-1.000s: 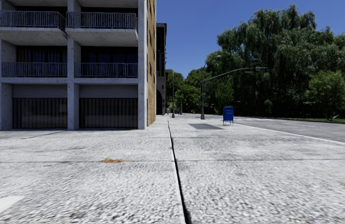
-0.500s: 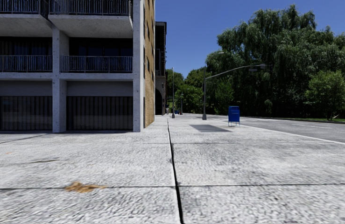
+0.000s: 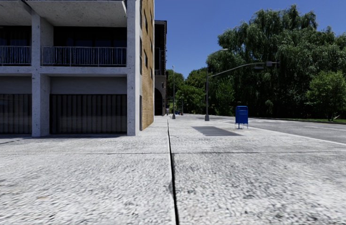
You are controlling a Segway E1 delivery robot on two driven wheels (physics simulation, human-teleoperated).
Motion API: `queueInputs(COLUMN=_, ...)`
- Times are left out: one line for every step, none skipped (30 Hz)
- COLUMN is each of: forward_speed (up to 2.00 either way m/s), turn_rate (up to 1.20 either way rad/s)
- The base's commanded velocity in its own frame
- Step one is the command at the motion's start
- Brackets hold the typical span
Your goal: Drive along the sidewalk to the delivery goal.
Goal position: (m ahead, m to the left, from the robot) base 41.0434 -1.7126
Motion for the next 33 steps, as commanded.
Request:
queueInputs(forward_speed=2.00, turn_rate=0.00)
queueInputs(forward_speed=2.00, turn_rate=0.00)
queueInputs(forward_speed=2.00, turn_rate=0.00)
queueInputs(forward_speed=2.00, turn_rate=0.00)
queueInputs(forward_speed=2.00, turn_rate=0.00)
queueInputs(forward_speed=2.00, turn_rate=0.00)
queueInputs(forward_speed=2.00, turn_rate=0.00)
queueInputs(forward_speed=2.00, turn_rate=0.00)
queueInputs(forward_speed=2.00, turn_rate=0.00)
queueInputs(forward_speed=2.00, turn_rate=0.00)
queueInputs(forward_speed=2.00, turn_rate=0.00)
queueInputs(forward_speed=2.00, turn_rate=0.00)
queueInputs(forward_speed=2.00, turn_rate=0.00)
queueInputs(forward_speed=2.00, turn_rate=0.00)
queueInputs(forward_speed=2.00, turn_rate=0.00)
queueInputs(forward_speed=2.00, turn_rate=0.00)
queueInputs(forward_speed=2.00, turn_rate=0.00)
queueInputs(forward_speed=2.00, turn_rate=0.00)
queueInputs(forward_speed=2.00, turn_rate=0.00)
queueInputs(forward_speed=2.00, turn_rate=0.00)
queueInputs(forward_speed=2.00, turn_rate=0.00)
queueInputs(forward_speed=2.00, turn_rate=0.00)
queueInputs(forward_speed=2.00, turn_rate=0.00)
queueInputs(forward_speed=2.00, turn_rate=0.00)
queueInputs(forward_speed=2.00, turn_rate=0.00)
queueInputs(forward_speed=2.00, turn_rate=0.00)
queueInputs(forward_speed=2.00, turn_rate=0.00)
queueInputs(forward_speed=2.00, turn_rate=0.00)
queueInputs(forward_speed=2.00, turn_rate=0.00)
queueInputs(forward_speed=2.00, turn_rate=0.00)
queueInputs(forward_speed=2.00, turn_rate=0.00)
queueInputs(forward_speed=2.00, turn_rate=0.00)
queueInputs(forward_speed=2.00, turn_rate=0.00)
